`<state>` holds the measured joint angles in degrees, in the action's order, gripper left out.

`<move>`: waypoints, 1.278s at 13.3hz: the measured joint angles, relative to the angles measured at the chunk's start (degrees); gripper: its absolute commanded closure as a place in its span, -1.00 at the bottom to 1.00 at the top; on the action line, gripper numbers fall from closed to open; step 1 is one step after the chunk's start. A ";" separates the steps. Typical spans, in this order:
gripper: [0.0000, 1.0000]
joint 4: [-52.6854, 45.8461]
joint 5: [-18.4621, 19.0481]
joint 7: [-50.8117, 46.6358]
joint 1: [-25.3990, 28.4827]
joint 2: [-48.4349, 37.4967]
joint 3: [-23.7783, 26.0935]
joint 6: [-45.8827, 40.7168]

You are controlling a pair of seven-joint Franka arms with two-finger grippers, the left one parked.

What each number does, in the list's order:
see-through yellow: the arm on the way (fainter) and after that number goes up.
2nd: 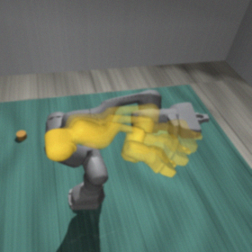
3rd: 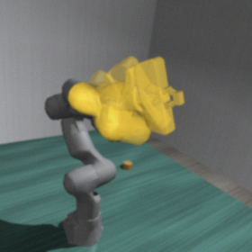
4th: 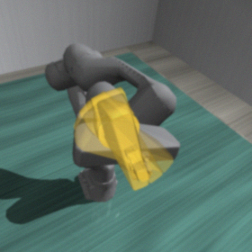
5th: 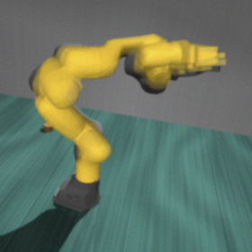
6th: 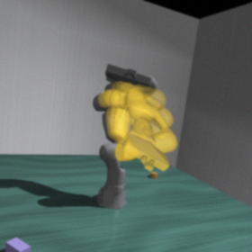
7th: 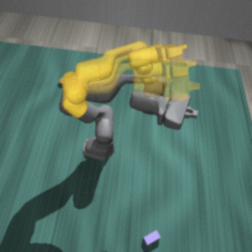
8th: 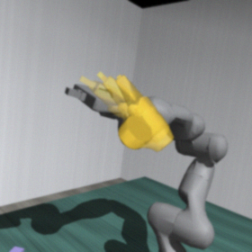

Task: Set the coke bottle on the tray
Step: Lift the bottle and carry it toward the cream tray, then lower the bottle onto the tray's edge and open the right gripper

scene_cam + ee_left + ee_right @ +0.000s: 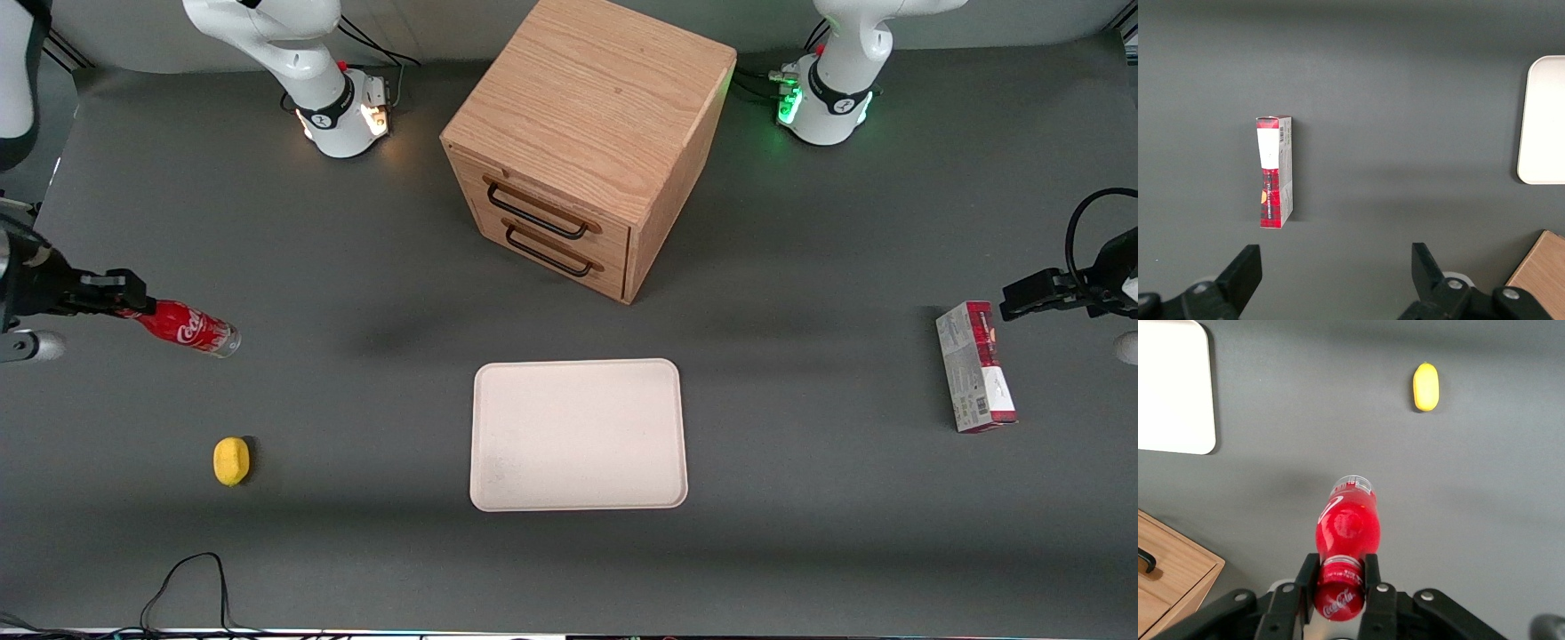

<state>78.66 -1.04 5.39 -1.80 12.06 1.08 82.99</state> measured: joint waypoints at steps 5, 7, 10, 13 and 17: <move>1.00 6.79 -1.76 -3.61 2.98 -2.70 0.17 5.95; 1.00 4.12 -1.88 -9.44 6.56 1.54 0.23 7.96; 1.00 -10.22 -1.93 -17.82 12.79 14.99 0.47 9.24; 1.00 -22.38 -1.97 -23.76 16.30 27.64 1.73 12.79; 1.00 -25.95 -1.97 -29.07 20.78 35.53 2.13 21.29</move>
<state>52.71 -3.01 -23.68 18.99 47.58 3.21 104.28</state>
